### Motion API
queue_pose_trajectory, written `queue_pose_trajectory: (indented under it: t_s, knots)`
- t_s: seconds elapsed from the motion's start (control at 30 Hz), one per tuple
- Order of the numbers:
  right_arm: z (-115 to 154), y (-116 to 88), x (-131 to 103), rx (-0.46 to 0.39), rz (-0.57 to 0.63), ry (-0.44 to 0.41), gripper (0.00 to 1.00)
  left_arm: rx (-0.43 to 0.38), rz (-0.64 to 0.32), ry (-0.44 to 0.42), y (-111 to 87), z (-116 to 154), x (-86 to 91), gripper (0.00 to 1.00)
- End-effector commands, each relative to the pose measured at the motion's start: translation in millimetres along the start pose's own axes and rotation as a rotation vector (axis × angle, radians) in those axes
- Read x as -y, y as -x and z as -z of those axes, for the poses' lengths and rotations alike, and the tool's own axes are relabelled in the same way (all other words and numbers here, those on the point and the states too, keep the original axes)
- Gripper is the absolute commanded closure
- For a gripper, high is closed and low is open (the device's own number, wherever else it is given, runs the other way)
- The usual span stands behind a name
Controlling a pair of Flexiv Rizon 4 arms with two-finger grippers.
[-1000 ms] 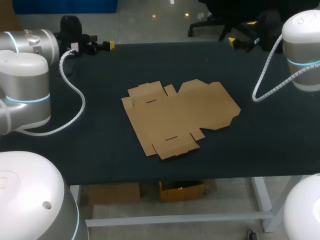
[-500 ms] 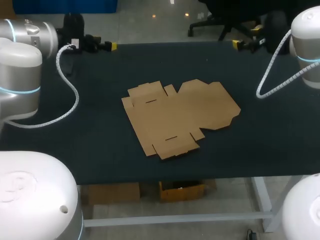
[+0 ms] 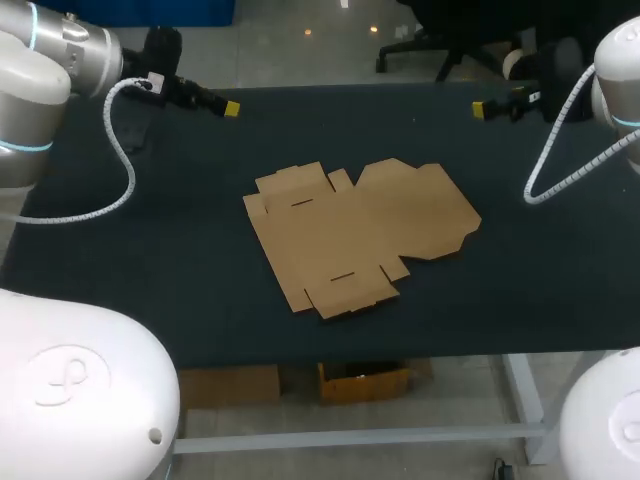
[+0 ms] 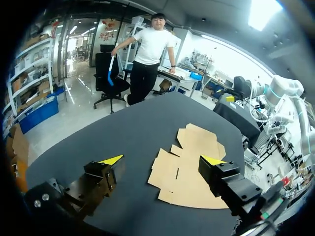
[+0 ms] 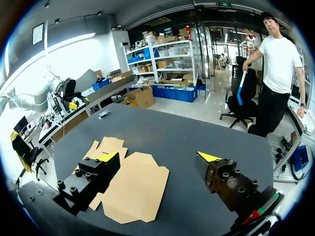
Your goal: Assemble the packaging by folding the flat box into shape, placing the metal phone stand inside, and closing the box properly
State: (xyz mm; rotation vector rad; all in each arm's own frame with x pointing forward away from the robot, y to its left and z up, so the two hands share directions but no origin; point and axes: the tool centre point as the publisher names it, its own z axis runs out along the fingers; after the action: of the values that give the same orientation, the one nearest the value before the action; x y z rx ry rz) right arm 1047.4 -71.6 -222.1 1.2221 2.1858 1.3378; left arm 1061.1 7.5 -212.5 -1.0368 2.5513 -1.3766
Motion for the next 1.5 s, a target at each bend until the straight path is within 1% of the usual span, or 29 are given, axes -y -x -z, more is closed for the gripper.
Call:
queue_pose_trajectory:
  t_s: [0.03, 0.27, 0.8, 0.9, 0.97, 1.07, 1.2, 1.23, 1.3, 1.4, 1.5]
  knots:
    - [6.0, 1.6, 4.7, -0.014, -0.021, -0.053, 0.00, -0.025, 0.002, 0.197, 4.8, -7.2, 0.3, 0.00]
    - [10.8, 3.1, 19.6, -0.008, -0.069, -0.098, 0.00, -0.051, 0.023, 0.227, -1.0, -16.2, -5.2, 0.00]
    - [10.8, 3.1, 19.6, -0.008, -0.069, -0.098, 0.00, -0.051, 0.023, 0.227, -1.0, -16.2, -5.2, 0.00]
    - [2.3, -6.6, 5.0, -0.031, -0.013, -0.118, 0.00, -0.051, 0.023, 0.227, -1.0, -16.2, -5.2, 0.00]
    - [-1.7, -14.3, -0.2, -0.019, 0.027, -0.137, 0.00, -0.055, 0.021, 0.243, -0.7, -20.7, -3.3, 0.00]
    - [-1.6, -15.7, 0.6, 0.016, -0.003, -0.153, 0.00, -0.050, 0.032, 0.257, 3.1, -24.0, -4.4, 0.00]
    - [3.2, -8.7, 11.0, 0.092, -0.134, -0.176, 0.00, -0.052, 0.046, 0.269, 9.2, -26.0, -10.8, 0.00]
    - [4.6, -7.1, 14.3, 0.101, -0.143, -0.168, 0.00, -0.052, 0.046, 0.271, 10.2, -26.5, -12.4, 0.00]
    - [6.8, -4.6, 19.6, 0.104, -0.190, -0.168, 0.00, -0.053, 0.049, 0.273, 12.0, -26.9, -15.2, 0.00]
    - [7.9, -3.1, 30.0, 0.110, -0.226, -0.178, 0.00, -0.060, 0.049, 0.284, 13.7, -29.7, -20.1, 0.00]
    - [8.1, -3.2, 38.7, 0.107, -0.268, -0.212, 0.00, -0.067, 0.041, 0.296, 15.3, -33.4, -25.7, 0.00]
